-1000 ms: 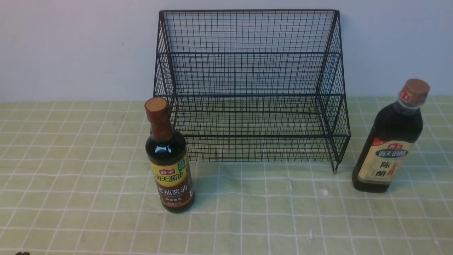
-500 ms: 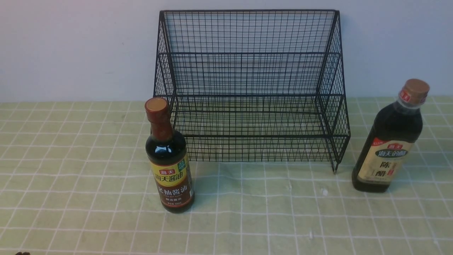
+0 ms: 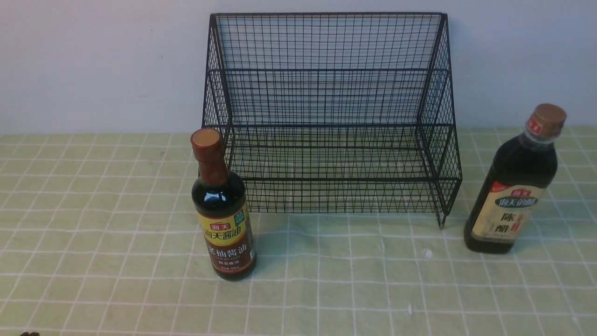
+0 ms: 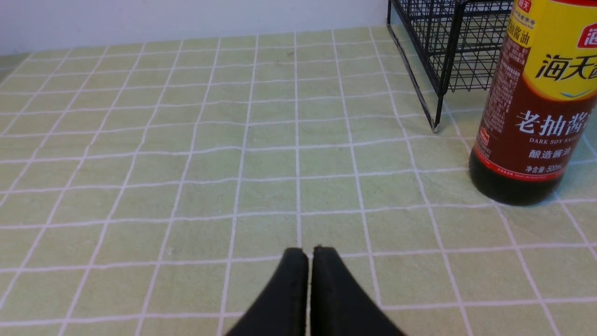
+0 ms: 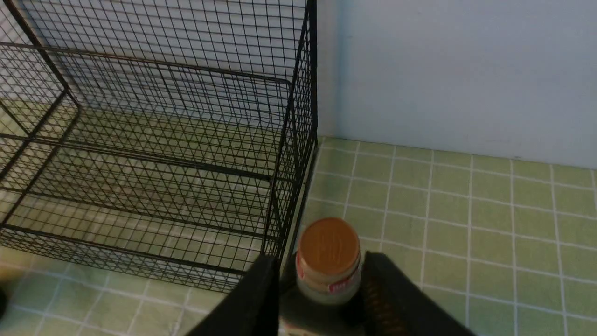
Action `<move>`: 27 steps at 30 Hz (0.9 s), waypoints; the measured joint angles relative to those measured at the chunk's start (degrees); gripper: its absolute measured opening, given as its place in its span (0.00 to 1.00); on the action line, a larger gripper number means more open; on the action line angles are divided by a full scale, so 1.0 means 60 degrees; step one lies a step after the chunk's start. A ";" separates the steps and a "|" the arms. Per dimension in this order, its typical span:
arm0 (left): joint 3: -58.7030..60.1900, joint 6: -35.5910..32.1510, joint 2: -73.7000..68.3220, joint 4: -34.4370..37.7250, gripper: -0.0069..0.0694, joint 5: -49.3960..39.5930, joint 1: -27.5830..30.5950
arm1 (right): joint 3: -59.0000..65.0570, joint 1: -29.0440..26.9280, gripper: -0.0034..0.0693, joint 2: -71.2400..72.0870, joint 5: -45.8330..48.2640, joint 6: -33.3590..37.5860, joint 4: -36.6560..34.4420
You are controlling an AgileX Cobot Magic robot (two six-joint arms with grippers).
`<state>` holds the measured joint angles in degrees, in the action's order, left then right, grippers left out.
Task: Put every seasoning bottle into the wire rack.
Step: Use the right arm to grab the condiment bottle closest to it
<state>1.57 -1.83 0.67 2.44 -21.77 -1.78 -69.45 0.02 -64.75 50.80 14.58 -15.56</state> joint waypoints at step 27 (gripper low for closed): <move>0.0000 0.0000 0.0000 0.0000 0.08 0.0000 0.0000 | -0.0478 0.0192 0.89 -0.3448 -0.0035 0.0430 -0.0157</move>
<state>1.57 -1.83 0.67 2.44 -21.77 -1.78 -72.32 1.17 -85.44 50.59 17.16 -16.50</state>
